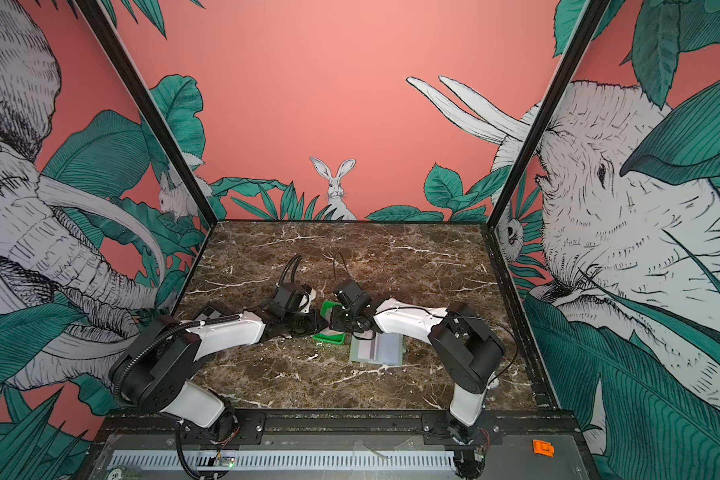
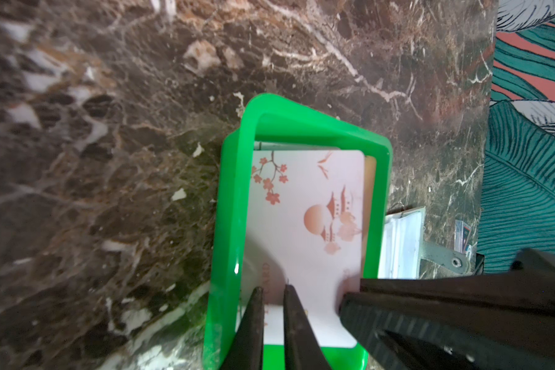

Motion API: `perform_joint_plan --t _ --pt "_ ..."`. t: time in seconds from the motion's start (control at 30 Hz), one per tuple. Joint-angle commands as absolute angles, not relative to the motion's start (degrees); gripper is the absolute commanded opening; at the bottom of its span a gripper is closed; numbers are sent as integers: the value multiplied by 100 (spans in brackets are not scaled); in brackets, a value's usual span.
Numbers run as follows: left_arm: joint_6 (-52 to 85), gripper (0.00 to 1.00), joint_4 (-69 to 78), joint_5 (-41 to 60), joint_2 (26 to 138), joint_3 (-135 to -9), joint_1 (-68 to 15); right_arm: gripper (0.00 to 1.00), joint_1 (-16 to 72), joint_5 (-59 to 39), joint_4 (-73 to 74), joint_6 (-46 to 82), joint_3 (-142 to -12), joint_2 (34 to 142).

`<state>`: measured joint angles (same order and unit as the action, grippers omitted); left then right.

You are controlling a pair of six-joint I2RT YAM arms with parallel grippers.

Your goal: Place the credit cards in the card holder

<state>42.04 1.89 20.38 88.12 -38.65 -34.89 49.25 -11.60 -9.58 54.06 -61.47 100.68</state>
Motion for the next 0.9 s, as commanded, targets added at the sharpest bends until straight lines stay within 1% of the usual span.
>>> perform_joint_plan --t 0.0,0.1,0.33,0.6,0.87 --pt "4250 16 -140 1934 8799 -3850 -3560 4 4974 -1032 -988 5380 -6220 10031" --pt "4246 16 -160 1925 8767 -3867 -3560 0 4977 -967 -1035 5370 -6214 9993" --pt "4237 16 -266 1939 8626 -3902 -3566 0 4983 -856 -1142 5329 -6222 9898" --pt "4161 20 -500 1931 8087 -3929 -3566 0 4992 -872 -1138 5353 -6178 9678" --pt "4139 21 -556 2051 7329 -3764 -3560 0 4990 -764 -1304 5305 -6043 9220"
